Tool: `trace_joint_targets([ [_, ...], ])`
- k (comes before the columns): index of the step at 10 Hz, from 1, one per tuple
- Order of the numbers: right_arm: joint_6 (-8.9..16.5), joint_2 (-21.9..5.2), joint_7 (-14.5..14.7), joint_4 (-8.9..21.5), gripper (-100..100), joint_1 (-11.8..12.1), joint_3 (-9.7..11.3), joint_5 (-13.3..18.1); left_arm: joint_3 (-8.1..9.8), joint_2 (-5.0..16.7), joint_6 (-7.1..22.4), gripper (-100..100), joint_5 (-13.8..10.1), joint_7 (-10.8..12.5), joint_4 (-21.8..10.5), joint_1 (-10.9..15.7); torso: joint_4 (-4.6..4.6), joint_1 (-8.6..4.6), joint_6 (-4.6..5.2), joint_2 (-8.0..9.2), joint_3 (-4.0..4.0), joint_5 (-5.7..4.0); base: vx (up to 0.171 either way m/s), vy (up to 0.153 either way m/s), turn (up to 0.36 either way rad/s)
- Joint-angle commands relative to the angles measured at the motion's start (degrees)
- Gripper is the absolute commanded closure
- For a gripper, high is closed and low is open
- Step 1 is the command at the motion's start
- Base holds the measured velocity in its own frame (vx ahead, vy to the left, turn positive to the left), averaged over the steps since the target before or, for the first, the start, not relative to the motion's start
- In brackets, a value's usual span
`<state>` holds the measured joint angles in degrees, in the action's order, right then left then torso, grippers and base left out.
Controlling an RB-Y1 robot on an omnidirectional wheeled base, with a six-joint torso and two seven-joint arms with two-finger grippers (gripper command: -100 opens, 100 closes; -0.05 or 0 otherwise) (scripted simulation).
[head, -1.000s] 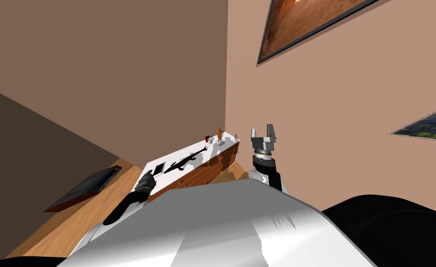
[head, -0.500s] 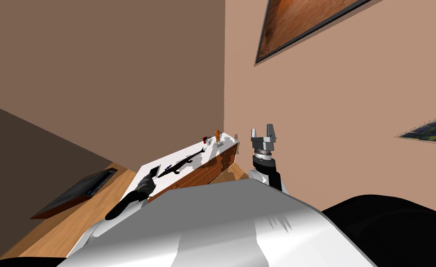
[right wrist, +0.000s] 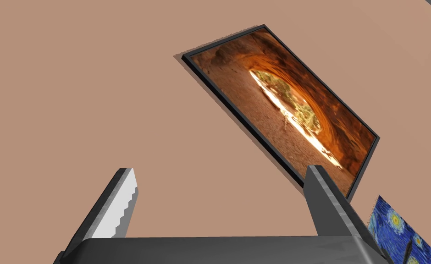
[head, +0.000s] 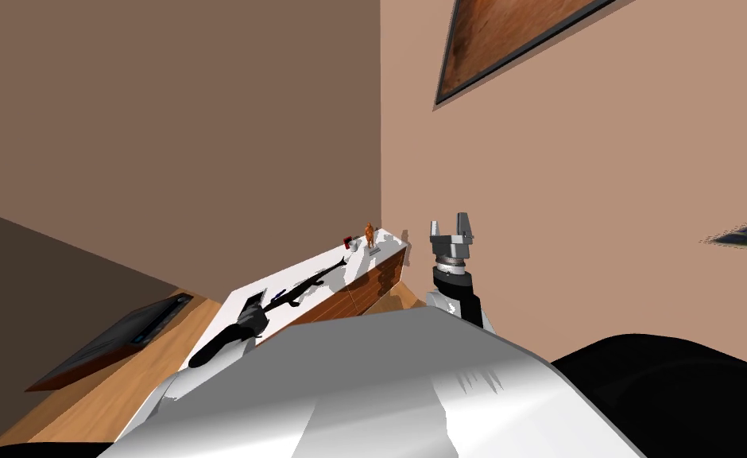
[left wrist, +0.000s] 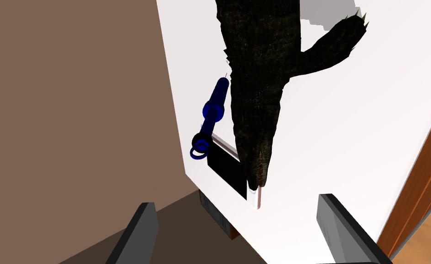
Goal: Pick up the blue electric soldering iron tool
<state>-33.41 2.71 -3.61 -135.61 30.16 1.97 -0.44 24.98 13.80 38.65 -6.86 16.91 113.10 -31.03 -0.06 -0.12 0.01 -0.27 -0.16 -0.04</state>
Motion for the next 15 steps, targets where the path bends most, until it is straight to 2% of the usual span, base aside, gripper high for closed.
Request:
trace_joint_targets([
  [1, 0.0, 0.0, 0.0, 0.0, 0, 0.0, 0.0, 0.0, 0.1, 0.53, 1.61, -100, -0.29, 0.83, -0.13, 0.34, 0.0, 0.0, 0.0, 0.0, 0.0, 0.0, 0.062, -0.024, -0.016],
  [3, 0.0, 0.0, 0.0, 0.0, 0, 0.0, 0.0, 0.0, 0.39, 1.66, 3.85, -100, -0.65, 1.96, -0.59, 1.25, 0.0, 0.05, 0.01, -0.02, -0.01, 0.01, 0.089, -0.02, -0.042],
  [4, 0.0, 0.0, 0.0, 0.0, 0, 0.0, 0.0, 0.0, 0.33, 1.42, 3.14, -100, -0.6, 1.6, -0.52, 1.04, -0.01, 0.09, 0.0, -0.08, -0.04, 0.02, 0.044, -0.003, -0.006],
  [5, 0.0, 0.0, 0.0, 0.0, 0, 0.0, 0.0, 0.0, 0.34, 1.47, 3.37, 0, -0.62, 1.71, -0.54, 1.09, 0.01, 0.12, -0.01, 0.06, 0.03, 0.03, 0.008, -0.001, 0.001],
  [6, 0.0, 0.0, 0.0, 0.0, 0, -0.01, 0.0, 0.0, 0.22, 1.32, 2.15, -100, -0.32, 1.46, -2.33, 1.91, 0.04, 0.13, -0.01, 0.2, 0.11, 0.03, 0.03, 0.022, 0.009],
  [8, 0.0, -0.01, 0.0, 0.0, 0, 0.0, -0.01, 0.0, 0.09, 1.17, 0.96, -100, -0.02, 1.22, -4.14, 2.73, 0.03, 0.28, -0.01, 0.12, 0.07, 0.06, 0.022, 0.023, -0.003],
  [9, 0.0, 0.0, 0.0, 0.0, 0, -0.01, 0.0, 0.0, 0.13, 1.19, 1.42, -100, -0.11, 1.31, -3.48, 2.42, 0.05, 0.2, -0.01, 0.24, 0.13, 0.05, 0.0, 0.0, 0.0],
  [10, 0.0, 0.0, 0.0, 0.0, 0, -0.01, 0.0, 0.0, 0.13, 1.2, 1.27, 100, -0.12, 1.28, -3.61, 2.47, 0.06, 0.16, -0.01, 0.28, 0.16, 0.04, 0.0, 0.0, 0.0],
  [14, 0.0, 0.0, 0.0, 0.0, 0, -0.01, 0.0, 0.0, 0.31, 1.39, 1.07, 100, -0.07, 1.28, -3.39, 2.64, -0.04, 0.16, -0.06, 0.34, 0.14, 0.24, 0.0, 0.0, 0.0],
  [15, 0.0, 0.0, 0.0, 0.0, 0, -0.01, 0.0, 0.0, 0.31, 1.39, 1.06, 0, -0.07, 1.28, -3.39, 2.65, -0.05, 0.16, -0.06, 0.34, 0.14, 0.25, 0.0, 0.0, 0.0],
])
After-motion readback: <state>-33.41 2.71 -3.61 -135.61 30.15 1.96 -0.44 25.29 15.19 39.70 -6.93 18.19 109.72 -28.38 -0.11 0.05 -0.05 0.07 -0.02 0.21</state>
